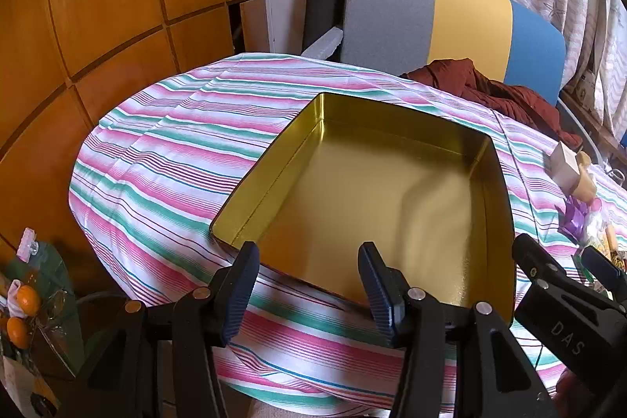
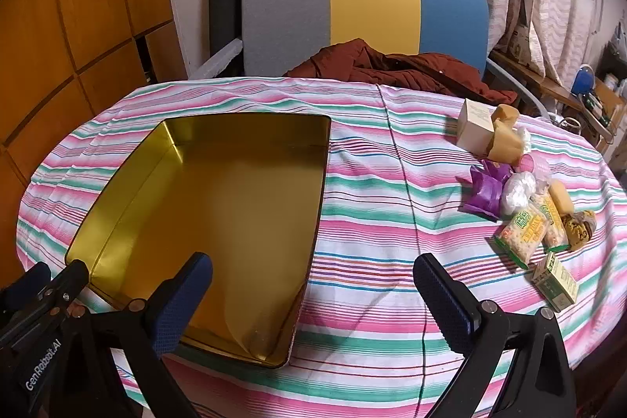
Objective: Organize objects
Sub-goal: 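Move both tools from the gold tray toward the snack pile, then grasp the green-white juice carton with the right gripper while the left gripper grasps a WEIDAN cracker pack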
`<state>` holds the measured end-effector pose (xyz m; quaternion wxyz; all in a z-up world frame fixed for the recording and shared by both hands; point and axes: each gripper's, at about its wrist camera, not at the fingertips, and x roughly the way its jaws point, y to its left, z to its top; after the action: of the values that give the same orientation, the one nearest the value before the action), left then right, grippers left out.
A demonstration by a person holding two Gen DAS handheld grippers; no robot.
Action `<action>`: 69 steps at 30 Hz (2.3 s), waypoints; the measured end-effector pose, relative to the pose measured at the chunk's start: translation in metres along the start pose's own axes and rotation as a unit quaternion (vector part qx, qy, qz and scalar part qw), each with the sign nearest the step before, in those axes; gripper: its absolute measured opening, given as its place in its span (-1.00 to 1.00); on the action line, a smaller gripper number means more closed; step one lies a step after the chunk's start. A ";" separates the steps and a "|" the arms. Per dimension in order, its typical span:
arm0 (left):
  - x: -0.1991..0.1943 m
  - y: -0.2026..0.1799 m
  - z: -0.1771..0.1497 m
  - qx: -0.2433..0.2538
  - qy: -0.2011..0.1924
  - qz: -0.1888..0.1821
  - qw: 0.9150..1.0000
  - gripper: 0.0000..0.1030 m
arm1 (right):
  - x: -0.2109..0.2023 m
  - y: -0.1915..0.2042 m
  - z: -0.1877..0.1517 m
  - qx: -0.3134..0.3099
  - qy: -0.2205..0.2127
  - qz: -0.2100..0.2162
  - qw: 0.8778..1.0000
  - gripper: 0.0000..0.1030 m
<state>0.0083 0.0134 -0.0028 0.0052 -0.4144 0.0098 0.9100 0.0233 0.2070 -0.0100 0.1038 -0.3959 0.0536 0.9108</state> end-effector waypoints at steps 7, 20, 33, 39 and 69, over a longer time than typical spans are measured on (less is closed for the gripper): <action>-0.003 0.000 0.001 -0.003 -0.004 0.001 1.000 0.03 | -0.002 0.003 -0.001 -0.004 -0.002 0.003 1.000 1.00; -0.002 -0.001 0.000 -0.002 -0.002 0.002 1.000 0.03 | -0.006 0.000 -0.001 -0.002 -0.008 0.001 1.000 1.00; -0.001 -0.005 -0.003 0.003 -0.001 0.006 1.000 0.03 | -0.011 -0.010 -0.001 0.003 -0.014 0.000 1.000 1.00; 0.002 -0.013 -0.008 0.014 0.003 0.004 1.000 0.03 | -0.014 -0.027 -0.001 0.013 -0.021 0.002 1.000 1.00; -0.009 -0.168 -0.050 0.175 0.047 -0.273 0.945 0.03 | 0.012 -0.293 -0.065 0.032 0.011 0.006 0.999 0.47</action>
<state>0.0555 0.1800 -0.0310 0.3252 -0.4363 0.0555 0.8371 0.1297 0.4822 -0.0675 0.1099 -0.4022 0.0863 0.9048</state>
